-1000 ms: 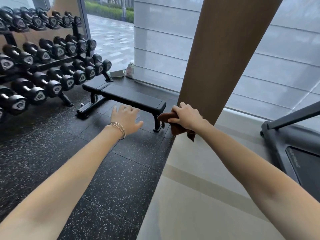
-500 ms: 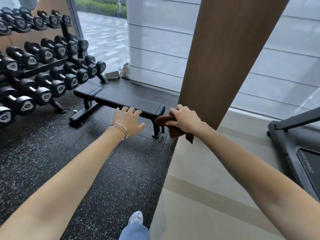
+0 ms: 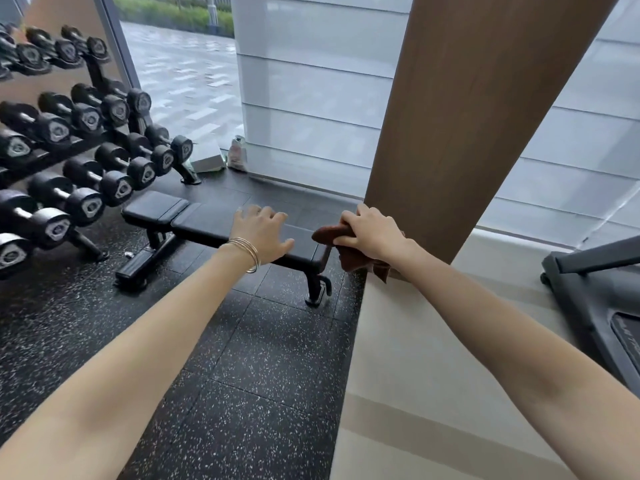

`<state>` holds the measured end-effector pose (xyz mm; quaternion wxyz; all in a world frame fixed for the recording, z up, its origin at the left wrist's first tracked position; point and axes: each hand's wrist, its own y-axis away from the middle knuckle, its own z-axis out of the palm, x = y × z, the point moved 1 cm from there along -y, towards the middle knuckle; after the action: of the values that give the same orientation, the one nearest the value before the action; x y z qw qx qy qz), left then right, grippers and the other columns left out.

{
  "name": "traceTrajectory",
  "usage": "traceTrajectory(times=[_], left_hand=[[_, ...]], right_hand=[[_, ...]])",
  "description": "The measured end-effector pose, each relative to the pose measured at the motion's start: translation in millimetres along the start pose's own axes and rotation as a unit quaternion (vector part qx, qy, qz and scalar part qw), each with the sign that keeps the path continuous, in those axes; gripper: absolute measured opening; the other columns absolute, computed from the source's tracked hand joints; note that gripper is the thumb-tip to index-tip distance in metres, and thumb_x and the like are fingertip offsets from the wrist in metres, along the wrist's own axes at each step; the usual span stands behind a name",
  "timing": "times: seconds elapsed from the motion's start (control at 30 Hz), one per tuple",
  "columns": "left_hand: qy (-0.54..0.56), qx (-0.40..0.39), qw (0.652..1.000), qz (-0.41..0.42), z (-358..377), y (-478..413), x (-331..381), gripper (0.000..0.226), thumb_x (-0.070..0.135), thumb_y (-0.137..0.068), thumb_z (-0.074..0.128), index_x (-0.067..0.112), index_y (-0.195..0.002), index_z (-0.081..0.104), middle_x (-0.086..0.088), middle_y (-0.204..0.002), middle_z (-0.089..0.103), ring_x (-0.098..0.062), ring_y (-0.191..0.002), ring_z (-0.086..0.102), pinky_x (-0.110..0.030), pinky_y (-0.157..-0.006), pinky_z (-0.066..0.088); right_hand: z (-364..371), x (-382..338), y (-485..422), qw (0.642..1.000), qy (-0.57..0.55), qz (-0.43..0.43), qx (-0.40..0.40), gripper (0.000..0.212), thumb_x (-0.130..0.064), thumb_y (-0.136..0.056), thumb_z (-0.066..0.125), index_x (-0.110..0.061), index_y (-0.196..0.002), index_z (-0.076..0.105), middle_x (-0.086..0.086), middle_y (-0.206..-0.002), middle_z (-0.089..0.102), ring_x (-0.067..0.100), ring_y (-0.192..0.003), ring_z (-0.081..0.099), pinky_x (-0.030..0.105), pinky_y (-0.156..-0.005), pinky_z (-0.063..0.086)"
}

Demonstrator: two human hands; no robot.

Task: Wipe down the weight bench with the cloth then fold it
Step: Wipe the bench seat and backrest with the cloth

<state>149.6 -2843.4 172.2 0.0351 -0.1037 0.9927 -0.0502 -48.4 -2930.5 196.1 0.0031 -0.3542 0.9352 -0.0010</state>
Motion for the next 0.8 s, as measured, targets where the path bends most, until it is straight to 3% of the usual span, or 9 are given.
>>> traceTrajectory(times=[0.37, 0.8], left_hand=[[0.001, -0.042, 0.999, -0.001, 55.4, -103.2, -36.1, 0.065, 0.059, -0.087, 0.043, 0.024, -0.141, 0.036, -0.006, -0.141, 0.044, -0.029, -0.132, 0.035, -0.05, -0.112, 0.021], [-0.014, -0.045, 0.999, -0.025, 86.9, -295.5, -78.6, 0.063, 0.059, -0.086, 0.042, 0.026, -0.139, 0.037, -0.004, -0.139, 0.045, -0.026, -0.13, 0.035, -0.048, -0.109, 0.022]], right_hand=[[36.7, 27.4, -122.0, 0.999, 0.01, -0.005, -0.049, 0.045, -0.055, -0.089, 0.052, -0.019, -0.116, 0.049, 0.011, -0.114, 0.047, 0.031, -0.106, 0.048, 0.047, -0.082, 0.043], [41.4, 80.8, -332.0, 0.997, 0.008, -0.044, -0.067, 0.045, -0.054, -0.089, 0.051, -0.019, -0.117, 0.048, 0.011, -0.114, 0.047, 0.03, -0.106, 0.048, 0.048, -0.085, 0.046]])
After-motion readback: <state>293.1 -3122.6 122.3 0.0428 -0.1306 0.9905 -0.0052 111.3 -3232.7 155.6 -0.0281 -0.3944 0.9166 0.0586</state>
